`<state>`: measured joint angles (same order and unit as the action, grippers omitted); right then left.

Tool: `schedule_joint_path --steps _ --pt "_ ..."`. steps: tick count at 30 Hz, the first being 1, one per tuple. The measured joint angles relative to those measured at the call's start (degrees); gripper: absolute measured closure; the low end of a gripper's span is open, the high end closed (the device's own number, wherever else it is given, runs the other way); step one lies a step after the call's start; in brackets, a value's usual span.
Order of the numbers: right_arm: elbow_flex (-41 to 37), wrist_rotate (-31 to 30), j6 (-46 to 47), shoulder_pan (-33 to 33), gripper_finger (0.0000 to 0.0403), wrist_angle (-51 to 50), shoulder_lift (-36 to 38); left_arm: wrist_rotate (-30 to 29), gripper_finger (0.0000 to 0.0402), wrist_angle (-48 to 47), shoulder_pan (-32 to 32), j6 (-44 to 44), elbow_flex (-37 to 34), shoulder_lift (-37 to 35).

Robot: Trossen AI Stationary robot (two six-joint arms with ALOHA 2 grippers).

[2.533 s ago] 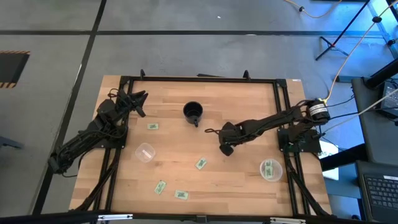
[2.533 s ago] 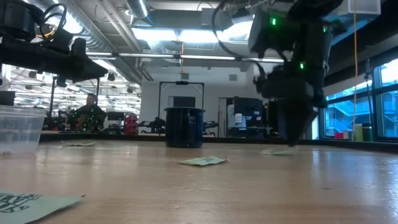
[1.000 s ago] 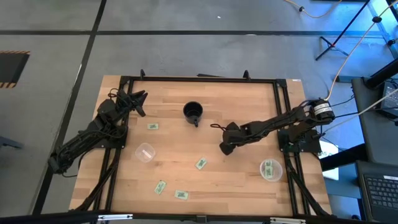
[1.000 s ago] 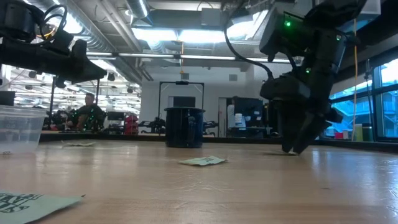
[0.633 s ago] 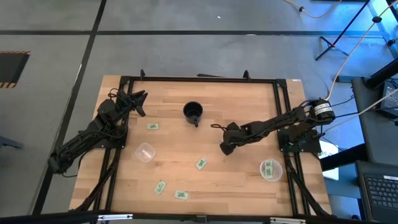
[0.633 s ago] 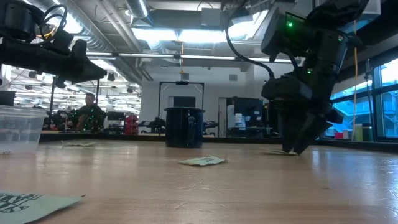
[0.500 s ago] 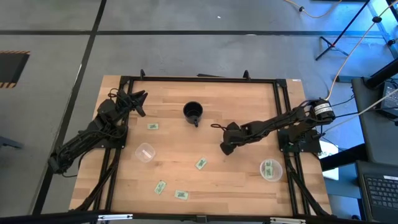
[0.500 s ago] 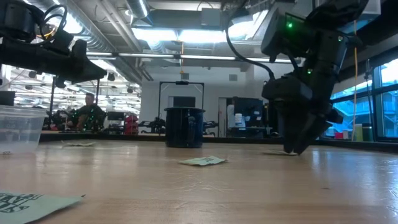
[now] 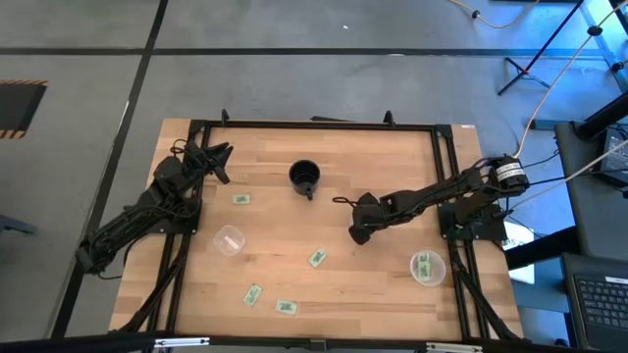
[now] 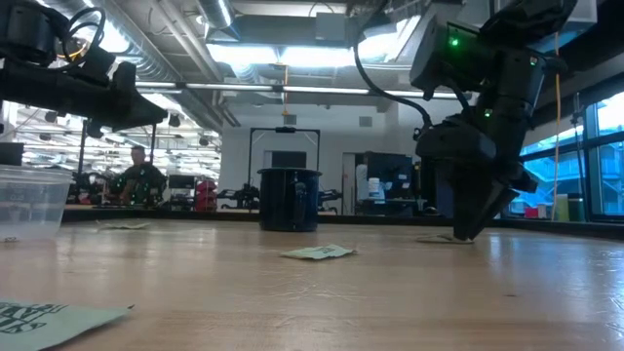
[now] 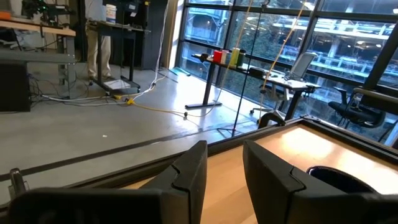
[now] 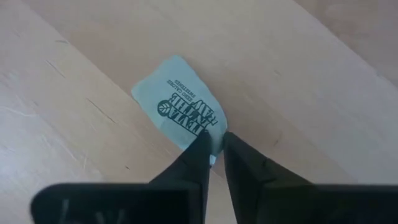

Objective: Pick and place Stevia / Truvia into bins
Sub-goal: Put the stevia packet into the right transparent container

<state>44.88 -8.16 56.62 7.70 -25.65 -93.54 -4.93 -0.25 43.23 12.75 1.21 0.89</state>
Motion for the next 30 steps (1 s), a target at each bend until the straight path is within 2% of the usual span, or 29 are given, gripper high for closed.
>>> schedule_joint_path --steps 30 --pt "0.0 0.2 -0.3 0.0 0.0347 0.0 -0.1 0.0 0.0302 0.0 0.0 0.0 0.0 0.0"
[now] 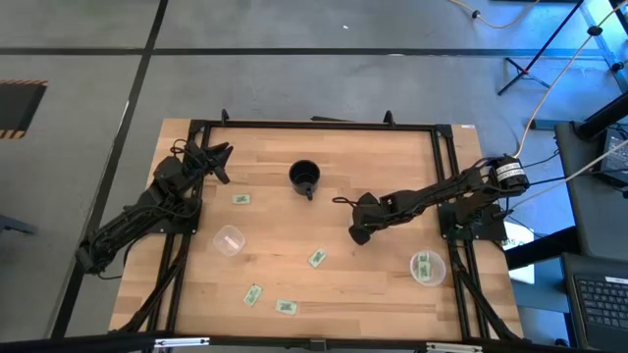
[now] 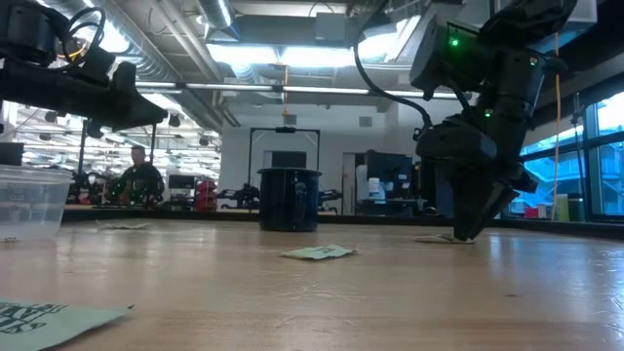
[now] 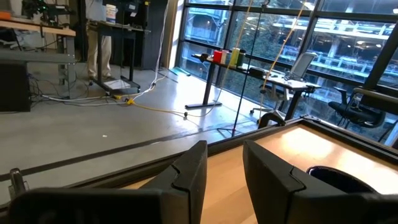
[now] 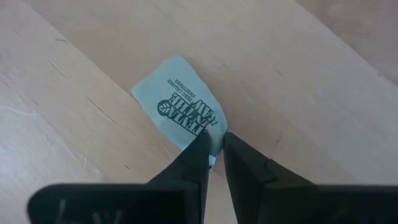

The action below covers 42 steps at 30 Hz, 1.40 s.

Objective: Pick and place Stevia / Truvia into bins
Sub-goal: Put the stevia packet into the right transparent container

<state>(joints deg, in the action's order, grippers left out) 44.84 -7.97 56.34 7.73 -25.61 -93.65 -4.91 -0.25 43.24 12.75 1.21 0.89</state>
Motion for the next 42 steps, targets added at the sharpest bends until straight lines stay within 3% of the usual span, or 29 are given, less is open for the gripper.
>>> schedule_joint_path --steps 20,31,35,42 --pt "0.2 0.1 -1.3 0.0 0.0347 -0.5 0.0 0.0 0.0302 0.0 0.0 0.0 0.0 0.0" --pt "4.8 1.4 -5.0 0.1 0.0347 -6.2 -0.2 0.0 0.0302 0.0 0.0 0.0 0.0 0.0" --pt "7.3 5.7 -5.9 0.0 0.0347 -11.5 -0.1 0.0 0.0302 0.0 0.0 0.0 0.0 0.0" --pt "12.7 18.8 -2.9 2.9 0.0347 -28.8 0.0 0.0 0.0302 0.0 0.0 0.0 0.0 0.0"
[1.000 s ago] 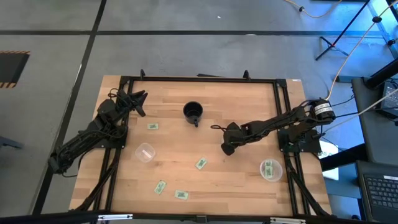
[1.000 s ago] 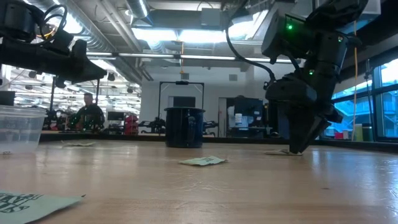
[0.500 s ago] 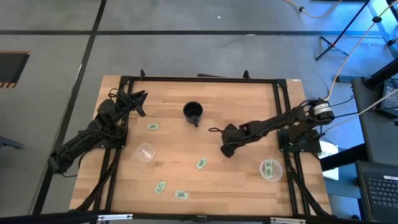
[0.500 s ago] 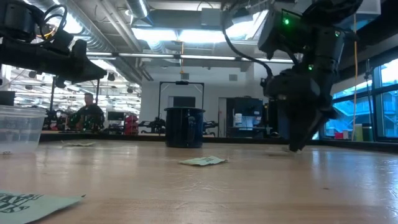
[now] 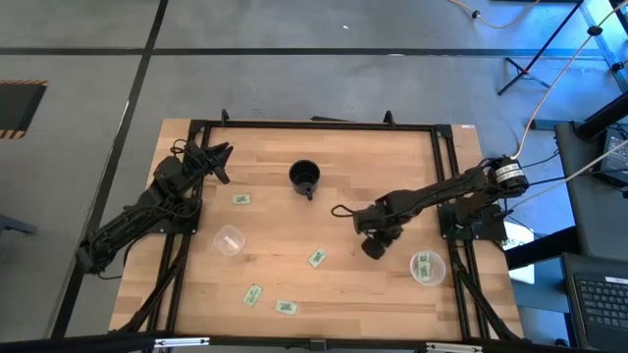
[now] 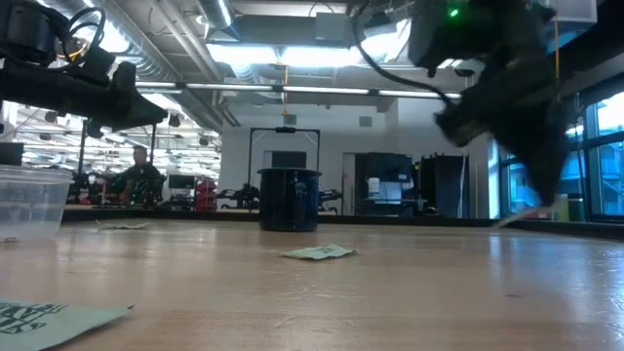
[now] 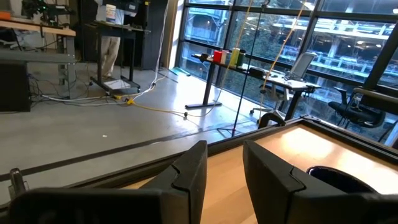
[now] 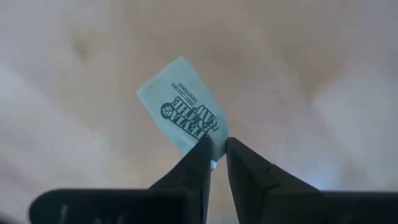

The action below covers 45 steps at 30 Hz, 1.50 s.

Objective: Pick and place Stevia / Truvia into bins
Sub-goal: Put the stevia packet into the right transparent container

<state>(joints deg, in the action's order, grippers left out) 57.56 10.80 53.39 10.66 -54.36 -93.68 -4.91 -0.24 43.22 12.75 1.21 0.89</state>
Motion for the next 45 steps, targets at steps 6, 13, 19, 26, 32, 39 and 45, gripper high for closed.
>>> schedule_joint_path --steps 6,13,19,26,32,39,45 --pt "6.4 1.3 10.2 7.0 0.0347 -14.9 3.3 0.0 0.0302 0.0 0.0 0.0 0.0 0.0" --pt "8.6 -4.6 30.2 19.5 0.0347 -20.9 8.5 0.0 0.0302 0.0 0.0 0.0 0.0 0.0" --pt "8.5 -5.1 46.5 28.8 0.0347 -22.0 8.4 0.0 0.0302 0.0 0.0 0.0 0.0 0.0" --pt "4.8 -3.7 60.8 35.5 0.0347 -20.4 8.3 0.0 0.0302 0.0 0.0 0.0 0.0 0.0" --pt "-1.0 -3.3 63.5 37.3 0.0347 -12.7 8.2 0.0 0.0302 0.0 0.0 0.0 0.0 0.0" --pt "-2.8 -3.3 63.4 37.3 0.0347 -12.3 8.2 0.0 0.0302 0.0 0.0 0.0 0.0 0.0" --pt "-2.8 -3.2 63.3 37.3 0.0347 -12.1 8.2 0.0 0.0302 0.0 0.0 0.0 0.0 0.0"
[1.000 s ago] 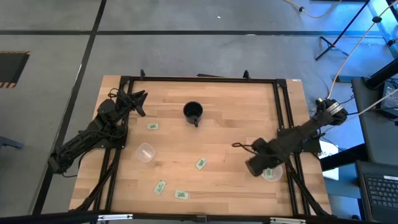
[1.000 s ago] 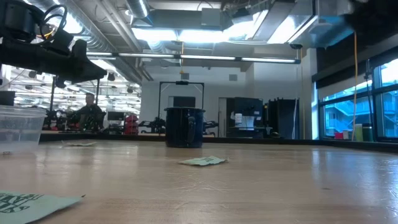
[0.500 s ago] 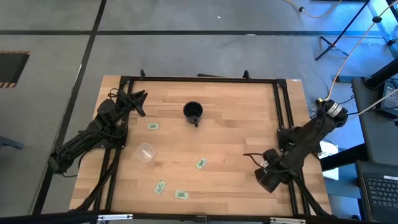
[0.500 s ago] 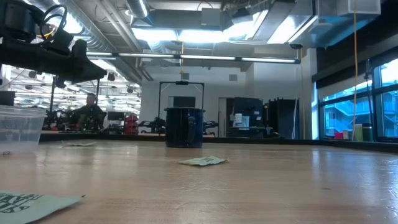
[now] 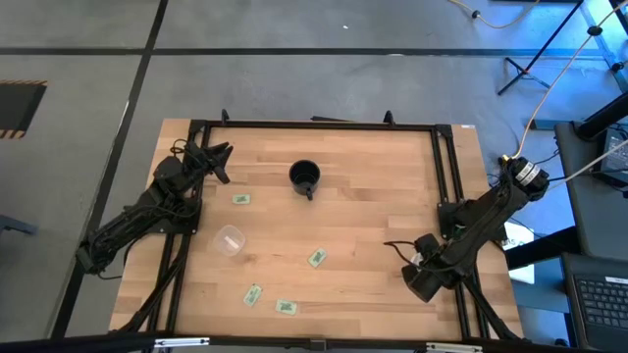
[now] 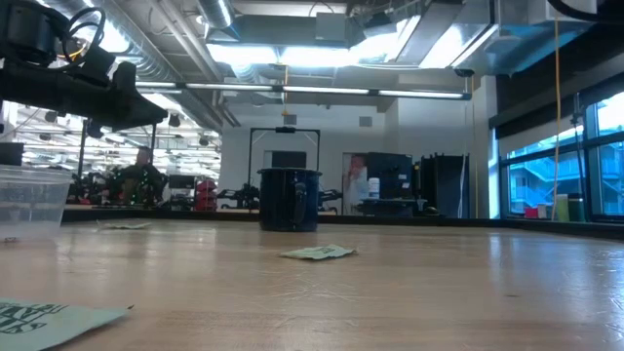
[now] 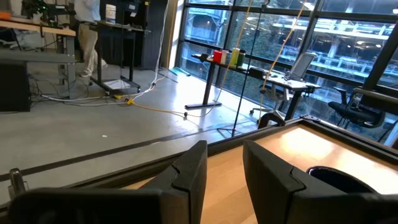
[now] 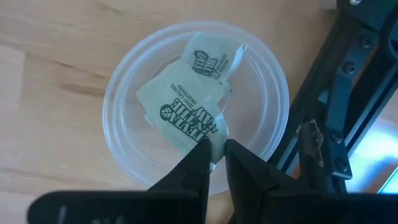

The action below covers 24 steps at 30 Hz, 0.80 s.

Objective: Pick and place Stevia / Truvia into bins
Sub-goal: Put the stevia packet into the right transparent container, then put the stevia packet into the left transparent container

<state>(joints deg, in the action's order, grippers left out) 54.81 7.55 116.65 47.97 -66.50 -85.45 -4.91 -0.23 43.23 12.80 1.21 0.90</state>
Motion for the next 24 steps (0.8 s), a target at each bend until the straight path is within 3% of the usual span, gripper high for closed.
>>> schedule_joint_path --steps 5,13,19,24 --pt "0.0 0.7 -0.4 0.0 0.0334 0.2 0.0 0.0 0.0302 0.0 0.0 0.0 0.0 0.0" --pt "0.9 0.6 0.1 -0.2 0.0258 -3.0 0.0 0.0 0.0302 0.0 0.0 0.0 0.0 0.0" --pt "10.6 -15.7 -3.4 -1.3 0.0241 -14.8 0.7 0.0 0.0302 0.0 0.0 0.0 0.0 0.0" --pt "15.1 -30.5 -13.9 -4.5 0.0241 -14.1 3.0 0.0 0.0302 0.0 0.0 0.0 0.0 0.0"
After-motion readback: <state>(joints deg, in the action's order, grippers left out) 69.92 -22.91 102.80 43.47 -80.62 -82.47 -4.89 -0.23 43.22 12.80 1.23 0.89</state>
